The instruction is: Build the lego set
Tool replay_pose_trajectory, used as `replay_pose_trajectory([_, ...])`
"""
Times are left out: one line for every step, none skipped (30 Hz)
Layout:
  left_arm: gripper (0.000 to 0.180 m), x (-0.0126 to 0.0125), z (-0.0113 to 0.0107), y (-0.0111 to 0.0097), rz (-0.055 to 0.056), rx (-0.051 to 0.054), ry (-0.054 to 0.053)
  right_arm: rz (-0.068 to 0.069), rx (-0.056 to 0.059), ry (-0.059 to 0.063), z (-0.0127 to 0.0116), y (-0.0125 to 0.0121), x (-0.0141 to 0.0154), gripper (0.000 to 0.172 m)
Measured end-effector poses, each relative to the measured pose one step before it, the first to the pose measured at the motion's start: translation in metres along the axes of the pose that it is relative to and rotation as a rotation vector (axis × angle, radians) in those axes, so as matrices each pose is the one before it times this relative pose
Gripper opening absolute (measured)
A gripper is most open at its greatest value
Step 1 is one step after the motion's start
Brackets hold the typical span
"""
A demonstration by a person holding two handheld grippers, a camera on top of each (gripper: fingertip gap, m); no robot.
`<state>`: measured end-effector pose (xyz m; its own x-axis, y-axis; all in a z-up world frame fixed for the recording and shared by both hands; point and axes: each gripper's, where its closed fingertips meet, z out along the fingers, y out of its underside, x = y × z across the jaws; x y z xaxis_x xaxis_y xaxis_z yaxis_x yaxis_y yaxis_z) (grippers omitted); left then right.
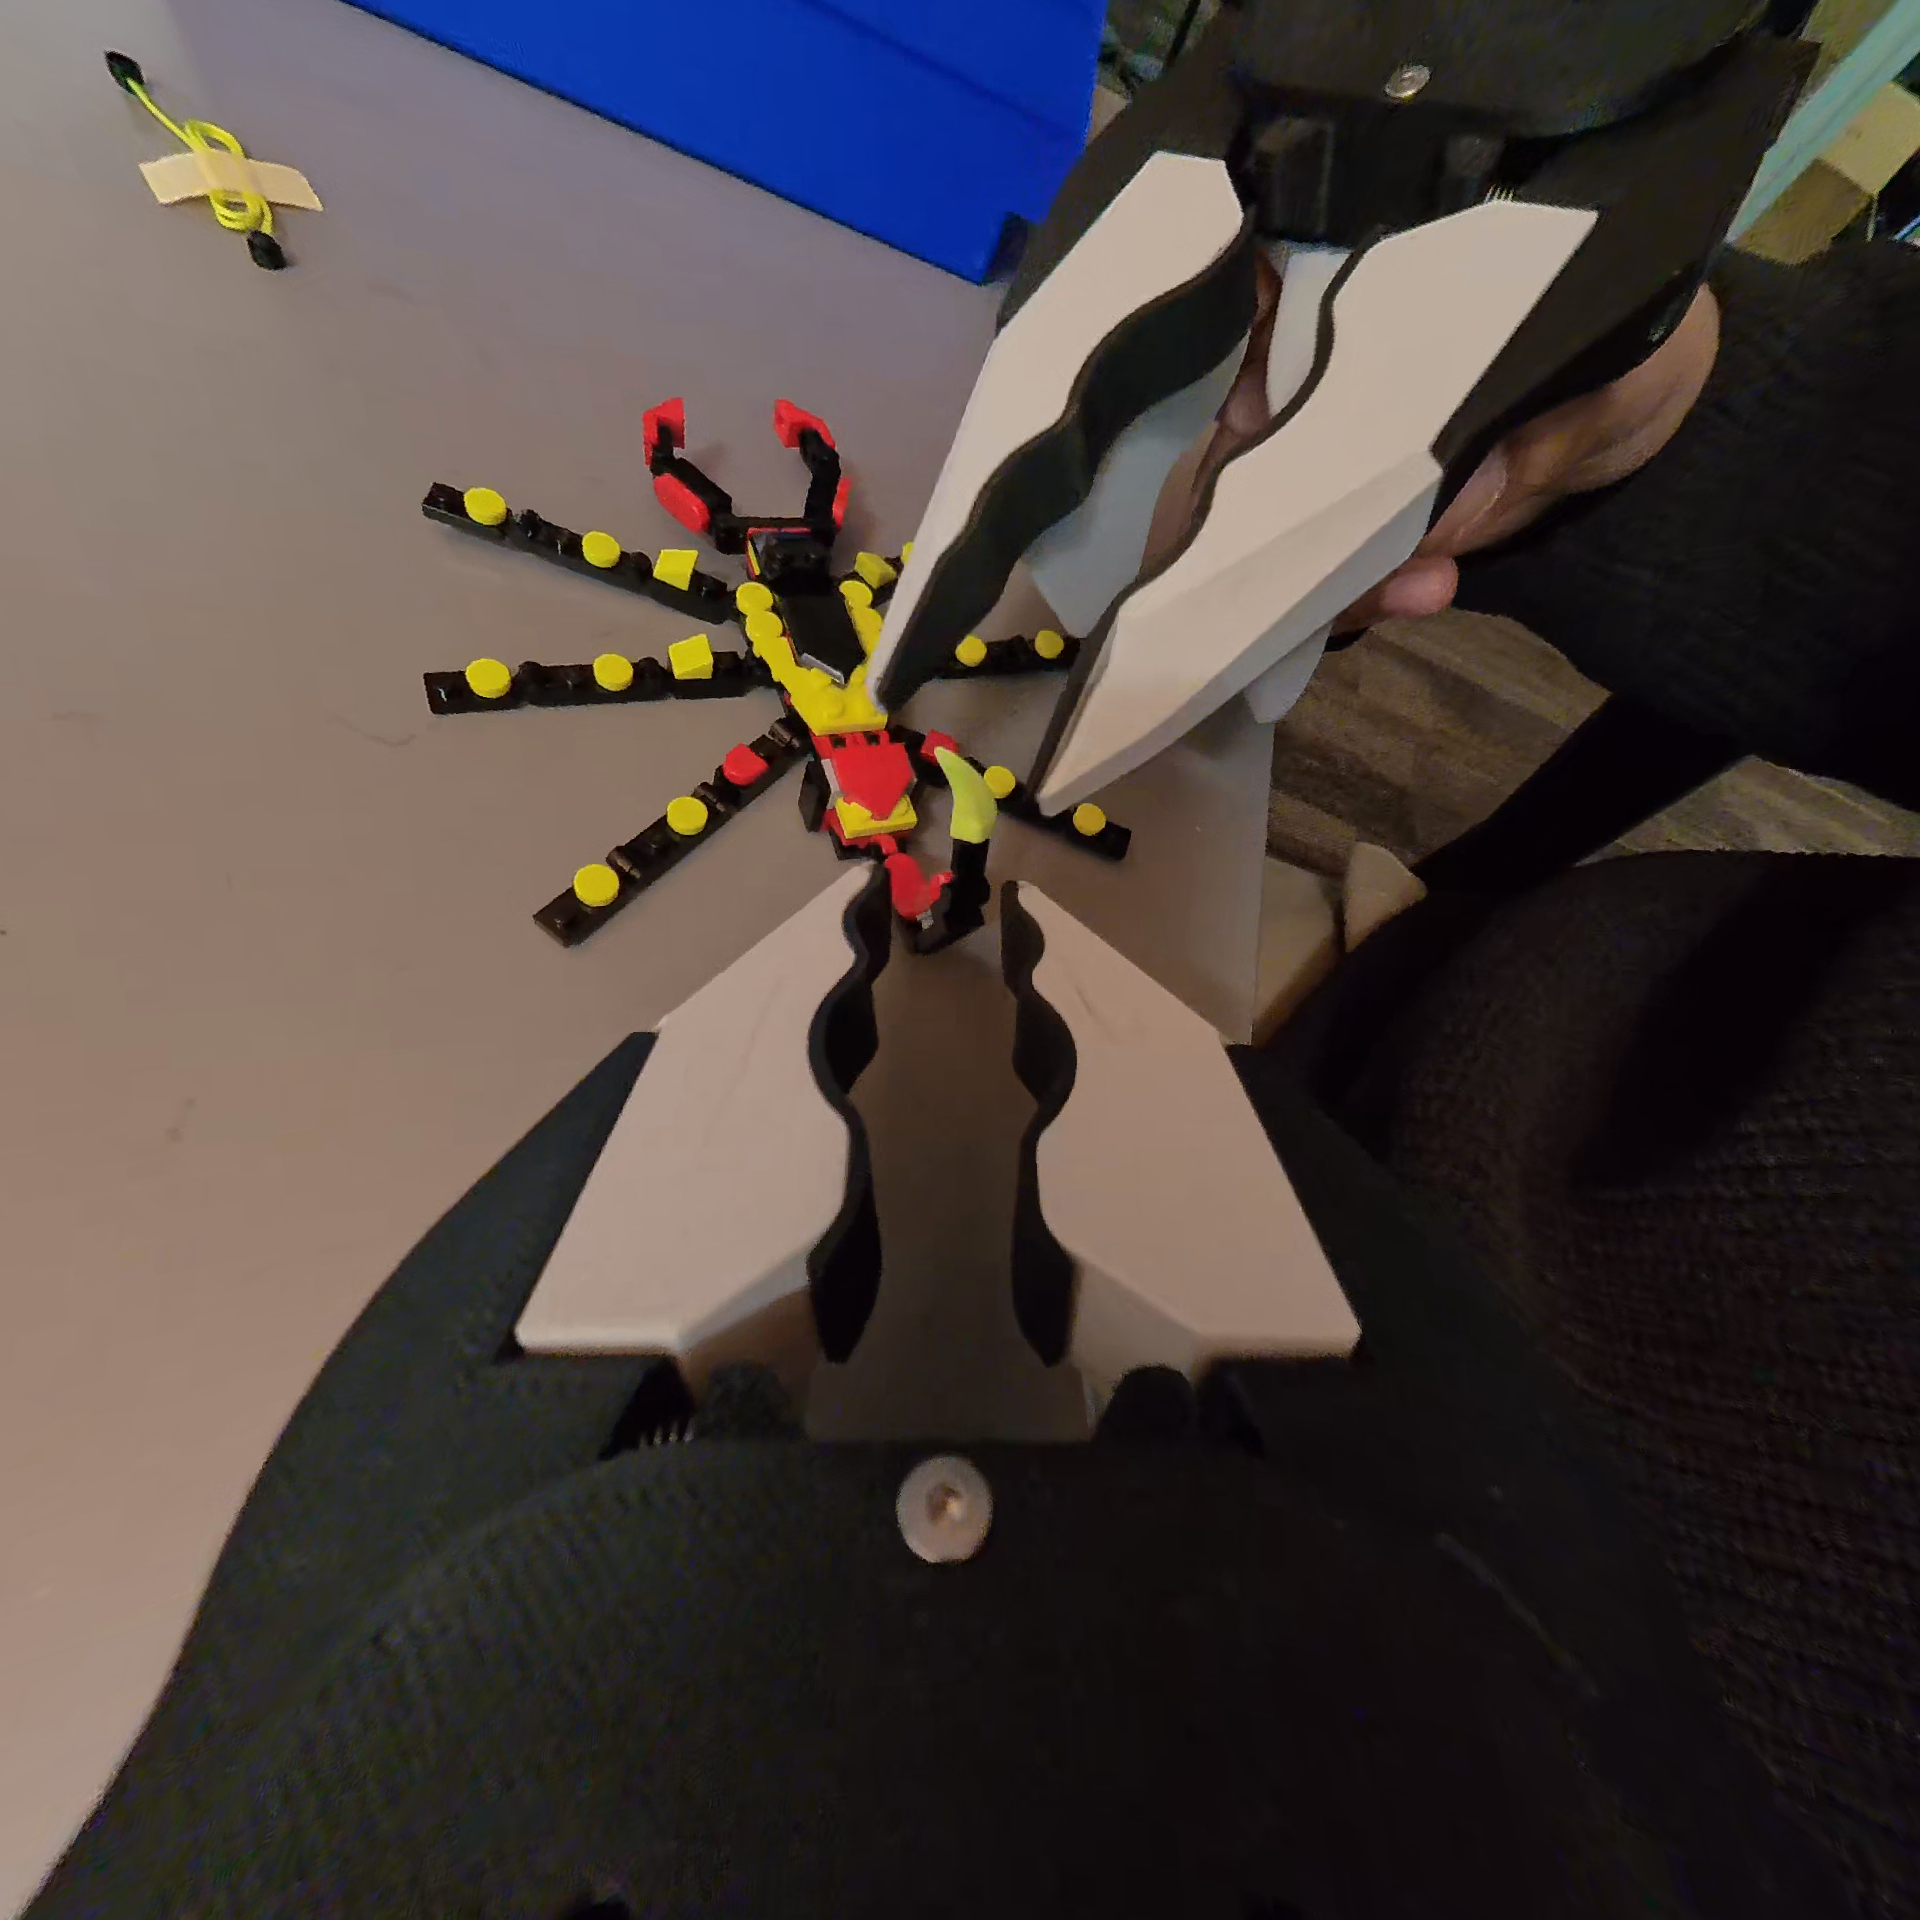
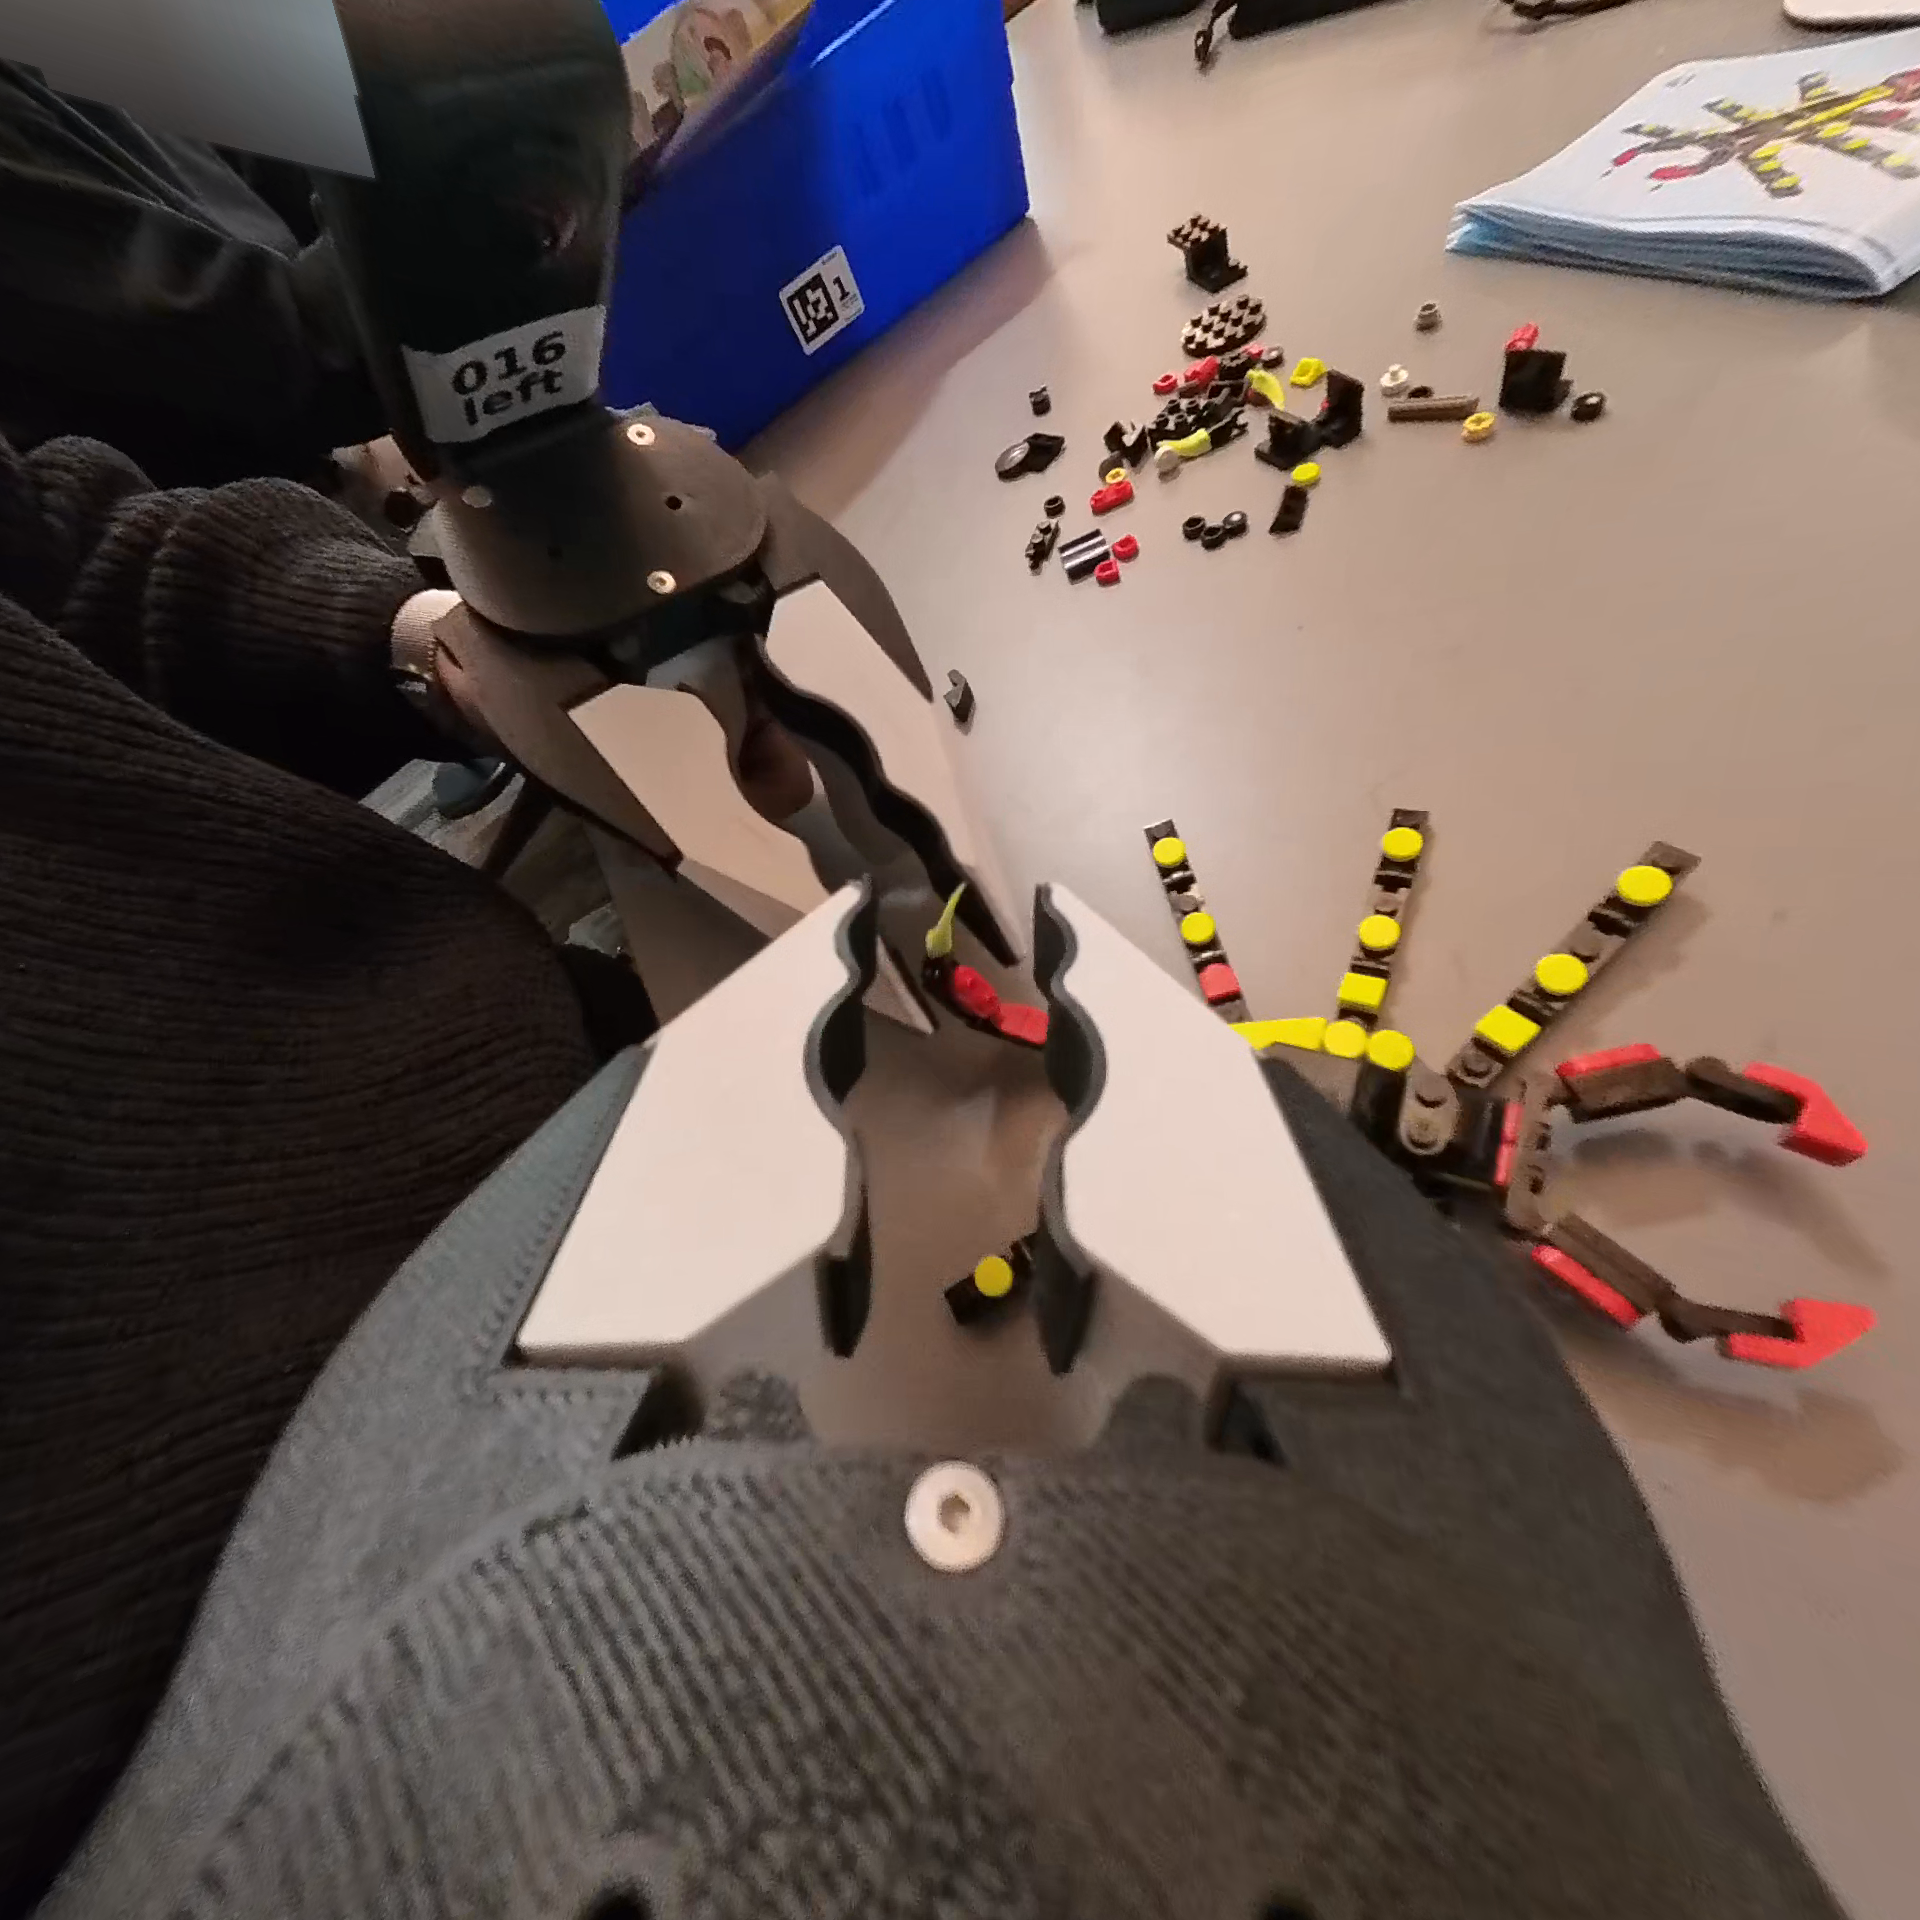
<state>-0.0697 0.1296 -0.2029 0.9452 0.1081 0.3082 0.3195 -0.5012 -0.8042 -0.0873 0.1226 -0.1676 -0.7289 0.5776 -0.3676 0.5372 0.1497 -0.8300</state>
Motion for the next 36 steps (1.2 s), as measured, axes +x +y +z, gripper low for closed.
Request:
replay_pose_trajectory([0.016, 0.00035, 0.00037, 0.00014, 0.0009, -0.0014, -0.0015, 0.0006, -0.0062, 0.0078, 0.00074, 0.0011, 0.00107, 0.028])
replay_pose_trajectory([0.013, 0.0, 0.00033, 0.0003, 0.003, -0.0022, -0.0042, 0.0028, -0.0039, 0.0048, 0.00052, 0.0007, 0.00082, 0.027])
replay_pose_trajectory([0.01, 0.00007, 0.00024, 0.00032, 0.0048, -0.0027, -0.0038, 0.0055, -0.0004, -0.0011, 0.00024, 0.00009, 0.00015, 0.025])
replay_pose_trajectory([0.01, -0.00002, 0.00025, 0.00025, 0.0042, -0.0024, -0.0041, 0.0085, 0.0029, -0.0028, 0.00003, -0.00053, 0.0, 0.022])
replay_pose_trajectory([0.009, 0.00012, 0.00012, 0.00014, 0.0037, -0.0006, -0.003, 0.0104, 0.0046, -0.0014, -0.00017, -0.00071, 0.0003, 0.017])
replay_pose_trajectory([0.01, 0.00018, 0.00005, -0.00015, 0.0016, 0.0006, -0.0018, 0.0101, 0.0044, -0.0031, -0.00035, -0.00053, 0.00017, 0.014])
replay_pose_trajectory([0.01, 0.00021, 0.0001, 0.0, -0.0002, 0.0, -0.0001, 0.0088, 0.0007, -0.0032, -0.00024, 0.00004, 0.00021, 0.012])
replay_pose_trajectory([0.009, 0.00001, 0.00001, -0.00001, -0.0009, 0.0001, -0.0004, 0.0048, -0.0026, -0.0028, -0.00024, 0.00073, 0.00031, 0.012])
replay_pose_trajectory([0.009, -0.00006, 0.00004, -0.00004, 0.0002, 0.0005, -0.001, 0.0035, -0.0024, 0.0006, -0.00011, 0.00056, 0.00055, 0.012])
replay_pose_trajectory([0.009, 0.00006, 0.0, -0.00014, -0.0003, 0.0007, -0.0006, 0.0005, -0.0001, -0.0046, -0.00017, 0.00022, -0.00041, 0.012])
replay_pose_trajectory([0.009, -0.00009, 0.00001, -0.00014, -0.0013, 0.0014, -0.0012, 0.002, 0.0015, 0.0005, -0.00006, -0.00033, 0.00007, 0.012])
replay_pose_trajectory([0.009, 0.00013, 0.00008, -0.00011, 0.0002, 0.0005, -0.0013, 0.0014, -0.0012, 0.0045, 0.00012, 0.00026, 0.00063, 0.012])
replay_pose_trajectory([0.009, 0.00009, 0.0001, 0.00011, 0.0013, -0.0011, -0.0002, -0.0016, -0.0053, 0.0014, 0.00024, 0.00094, 0.00025, 0.012])
replay_pose_trajectory([0.009, 0.00017, 0.00022, 0.00004, 0.0013, -0.0007, -0.0004, -0.0023, -0.0053, -0.001, 0.00028, 0.00099, -0.00016, 0.012])
replay_pose_trajectory([0.009, 0.00018, 0.00008, 0.00008, 0.0005, -0.0003, -0.0006, -0.0016, -0.0004, -0.0026, 0.00017, 0.00007, -0.0005, 0.013])
replay_pose_trajectory([0.009, 0.00013, 0.00012, 0.00011, 0.0012, -0.0009, -0.0006, -0.0017, 0.0036, -0.0082, 0.00007, -0.00062, -0.00159, 0.014])
replay_pose_trajectory([0.009, -0.00002, 0.0001, -0.00006, 0.0013, -0.0005, -0.0012, -0.0002, 0.0028, -0.0039, 0.00015, -0.00054, -0.00091, 0.014])
replay_pose_trajectory([0.009, -0.00008, -0.00002, -0.00018, 0.0009, 0.0015, -0.0016, -0.0003, -0.0022, 0.0047, 0.00025, 0.00028, 0.00056, 0.014])
replay_pose_trajectory([0.009, 0.00005, -0.0001, 0.00002, 0.001, 0.0003, -0.0013, -0.0028, -0.0072, 0.0082, 0.00035, 0.0012, 0.00128, 0.013])
replay_pose_trajectory([0.009, -0.00005, 0.00003, -0.0001, 0.0005, 0.0, -0.0011, -0.0041, -0.0089, 0.011, 0.00022, 0.00156, 0.00174, 0.013])
replay_pose_trajectory([0.009, -0.00027, 0.00012, 0.00015, -0.0006, -0.0014, -0.0015, -0.0022, -0.004, 0.0059, 0.00009, 0.00061, 0.00095, 0.014])
replay_pose_trajectory([0.009, 0.00002, 0.00001, -0.00001, -0.0003, 0.0001, 0.0, 0.003, -0.0002, -0.0003, 0.0, 0.0001, 0.00009, 0.014])
replay_pose_trajectory([0.008, -0.00018, -0.00007, -0.00005, -0.0008, 0.0003, -0.0003, 0.0043, -0.0007, -0.0001, -0.00011, 0.00008, 0.00027, 0.014])
replay_pose_trajectory([0.008, -0.00008, 0.00006, 0.00002, -0.0008, 0.0002, 0.0, 0.0024, -0.0004, 0.0002, -0.00017, 0.00016, 0.00032, 0.014])
replay_pose_trajectory([0.008, -0.00006, -0.00011, -0.00009, 0.0, 0.0004, -0.0006, 0.0008, -0.0005, 0.0014, -0.00035, 0.00017, 0.00055, 0.014])
replay_pose_trajectory([0.008, 0.0, -0.00005, 0.00002, 0.0001, 0.0005, -0.0006, 0.0014, -0.0013, 0.0048, -0.00023, 0.00028, 0.00103, 0.014])
replay_pose_trajectory([0.008, 0.00004, -0.00003, -0.00013, 0.0001, 0.0004, 0.0002, 0.0011, -0.0019, 0.0042, -0.00023, 0.0003, 0.00104, 0.013])
replay_pose_trajectory([0.008, 0.0, -0.00006, 0.0, 0.0, 0.0003, 0.0001, 0.0015, -0.0022, 0.0038, -0.00025, 0.00049, 0.00092, 0.013])
replay_pose_trajectory([0.008, 0.0001, -0.00004, -0.00004, -0.0002, 0.0006, 0.0007, 0.002, -0.0018, 0.0028, -0.00018, 0.00037, 0.00082, 0.013])
replay_pose_trajectory([0.008, 0.00006, 0.00001, -0.00005, -0.0005, 0.0002, 0.0009, 0.0006, -0.0004, -0.0009, -0.00022, 0.00018, 0.00006, 0.013])
replay_pose_trajectory([0.008, -0.00015, -0.0001, -0.00014, -0.0003, 0.0006, -0.0007, -0.0001, -0.001, 0.0006, -0.00023, 0.00017, 0.00021, 0.013])
replay_pose_trajectory([0.008, 0.00007, 0.00002, 0.0, 0.0004, 0.0002, 0.0001, 0.0011, -0.0023, 0.0032, -0.00011, 0.00043, 0.00058, 0.014])
replay_pose_trajectory([0.008, 0.00011, 0.00005, 0.00006, 0.0003, -0.0006, 0.0002, 0.0007, -0.0025, 0.0025, 0.00001, 0.00052, 0.00048, 0.014])
replay_pose_trajectory([0.008, -0.00003, -0.00008, 0.00003, 0.0002, 0.0001, 0.0, 0.0013, -0.0028, 0.0028, -0.00012, 0.00053, 0.00068, 0.014])
replay_pose_trajectory([0.008, 0.00013, 0.00003, -0.00006, -0.0002, 0.0004, 0.0008, 0.0028, -0.004, 0.0049, -0.00002, 0.00077, 0.00126, 0.014])
replay_pose_trajectory([0.008, -0.00011, -0.00013, -0.00006, -0.0009, 0.0007, 0.0003, 0.0024, -0.0041, 0.0036, 0.00006, 0.00077, 0.00104, 0.013])
